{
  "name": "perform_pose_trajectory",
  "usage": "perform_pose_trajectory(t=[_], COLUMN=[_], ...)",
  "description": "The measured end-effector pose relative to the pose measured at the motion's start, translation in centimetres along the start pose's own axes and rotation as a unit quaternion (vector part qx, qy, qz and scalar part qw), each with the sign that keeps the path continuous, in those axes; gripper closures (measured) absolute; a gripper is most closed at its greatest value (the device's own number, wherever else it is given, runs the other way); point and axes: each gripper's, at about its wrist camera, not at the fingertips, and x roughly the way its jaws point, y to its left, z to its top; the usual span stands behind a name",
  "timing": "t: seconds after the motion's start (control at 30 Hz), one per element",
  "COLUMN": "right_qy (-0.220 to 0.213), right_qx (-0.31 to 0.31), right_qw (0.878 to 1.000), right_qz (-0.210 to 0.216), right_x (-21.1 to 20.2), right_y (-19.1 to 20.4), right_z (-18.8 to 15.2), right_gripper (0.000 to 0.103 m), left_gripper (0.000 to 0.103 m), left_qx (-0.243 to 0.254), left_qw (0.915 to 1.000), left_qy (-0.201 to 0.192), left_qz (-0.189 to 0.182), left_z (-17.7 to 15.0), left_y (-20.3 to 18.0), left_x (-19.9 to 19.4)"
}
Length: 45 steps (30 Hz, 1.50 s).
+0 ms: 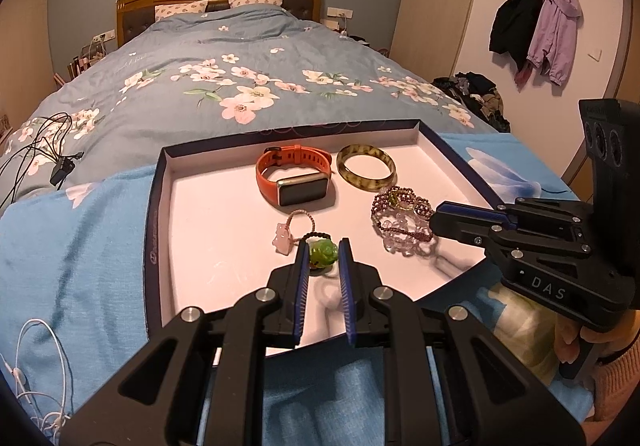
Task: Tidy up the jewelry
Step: 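Lower both rings into the tray beside the beaded bracelets, then open both tools to release the rings and pull back from the tray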
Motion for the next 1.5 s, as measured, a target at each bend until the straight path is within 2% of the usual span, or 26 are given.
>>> perform_pose_trajectory(t=[0.77,1.0,1.1,1.17,1.2,1.23,1.27,1.33,1.37,1.43,1.47,1.5], right_qy=[0.008,0.015,0.011,0.004,-0.001,-0.01,-0.021,-0.044,-0.055,-0.089,-0.105,-0.118], right_qx=[0.0,0.002,0.008,0.013,0.015,0.02,0.022,0.019,0.018,0.014,0.01,0.005], right_qw=[1.0,1.0,1.0,1.0,1.0,1.0,0.999,0.999,0.998,0.996,0.994,0.993], right_qz=[-0.005,-0.015,-0.016,-0.015,-0.015,-0.015,-0.014,-0.012,-0.015,-0.016,-0.017,-0.02], right_x=[0.7,1.2,1.0,0.5,0.2,-0.4,-1.0,-2.5,-3.1,-5.0,-6.0,-6.7], right_y=[-0.3,-0.3,-0.4,-0.5,-0.6,-0.7,-0.7,-0.5,-0.3,0.1,0.3,0.6], right_z=[-0.1,-0.1,-0.1,-0.1,-0.2,-0.2,-0.3,-0.5,-0.6,-1.1,-1.3,-1.5], right_gripper=[0.097,0.095,0.093,0.087,0.078,0.068,0.065,0.056,0.052,0.033,0.029,0.018], left_gripper=[0.088,0.086,0.078,0.067,0.062,0.051,0.04,0.032,0.023,0.01,0.005,0.005], left_qx=[-0.005,-0.006,-0.005,-0.004,-0.002,-0.003,-0.004,-0.003,-0.002,0.0,0.003,0.004], left_qw=[0.9998,0.9994,0.9993,0.9994,0.9995,0.9996,0.9996,0.9994,0.9992,0.9976,0.9956,0.9938], left_qy=[0.012,0.027,0.031,0.026,0.019,0.012,0.004,-0.022,-0.031,-0.063,-0.087,-0.105], left_qz=[0.013,0.02,0.021,0.023,0.023,0.025,0.026,0.027,0.025,0.03,0.035,0.037], left_z=[-0.1,-0.4,-0.6,-0.7,-0.7,-0.6,-0.6,-0.6,-0.6,-0.8,-0.9,-1.1], left_y=[-0.1,-0.3,-0.3,-0.3,-0.4,-0.5,-0.4,-0.6,-0.6,-0.7,-0.8,-0.9], left_x=[0.9,2.0,2.4,2.2,1.9,1.6,1.1,-0.3,-0.9,-2.8,-4.2,-5.1])
